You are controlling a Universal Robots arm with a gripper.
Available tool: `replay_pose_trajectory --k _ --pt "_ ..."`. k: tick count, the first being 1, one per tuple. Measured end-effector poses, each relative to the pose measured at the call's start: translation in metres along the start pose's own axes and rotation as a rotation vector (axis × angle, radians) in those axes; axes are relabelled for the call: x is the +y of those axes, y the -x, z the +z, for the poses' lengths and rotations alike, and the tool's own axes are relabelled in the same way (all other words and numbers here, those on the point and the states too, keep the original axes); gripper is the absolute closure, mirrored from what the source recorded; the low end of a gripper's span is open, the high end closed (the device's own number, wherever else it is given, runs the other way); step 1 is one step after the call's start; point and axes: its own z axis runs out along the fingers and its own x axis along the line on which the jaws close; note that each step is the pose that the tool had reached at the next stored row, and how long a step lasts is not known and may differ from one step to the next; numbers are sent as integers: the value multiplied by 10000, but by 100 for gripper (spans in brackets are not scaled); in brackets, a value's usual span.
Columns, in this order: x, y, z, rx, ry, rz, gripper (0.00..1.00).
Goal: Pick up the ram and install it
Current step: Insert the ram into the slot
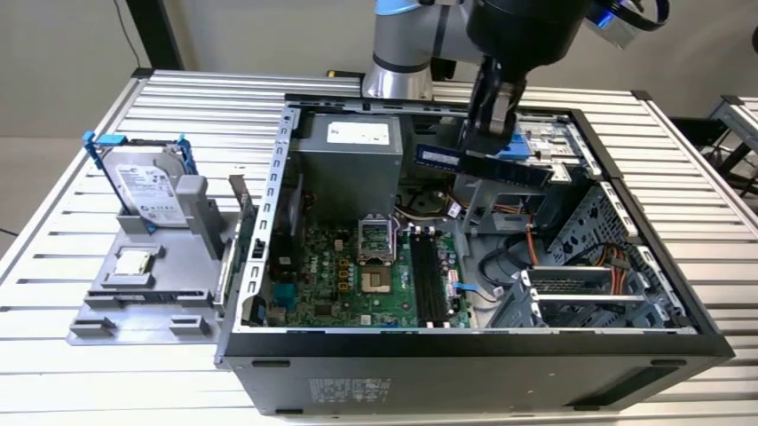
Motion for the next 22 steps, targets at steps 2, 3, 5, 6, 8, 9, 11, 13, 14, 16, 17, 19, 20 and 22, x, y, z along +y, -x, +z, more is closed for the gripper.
replay_pose_trajectory --k 2,3,5,6,8,9,11,13,14,16,17,19,20,22 --pt "0 0 0 -8 -5 305 100" --pt "0 0 0 -11 -8 454 100" --pt "0 0 0 -19 -13 774 100" --pt "0 0 0 -22 -16 932 100" --pt "0 0 0 -29 -21 1257 100" --pt "0 0 0 -33 -24 1407 100" --pt "0 0 0 -41 -29 1749 100" --pt "0 0 0 -48 -35 2085 100" --pt "0 0 0 -52 -38 2262 100" --pt "0 0 0 -60 -43 2610 100" --pt "0 0 0 -64 -46 2790 100" --pt "0 0 0 -72 -52 3138 100" --pt "0 0 0 -76 -55 3312 100" --pt "0 0 1 -85 -61 3679 100"
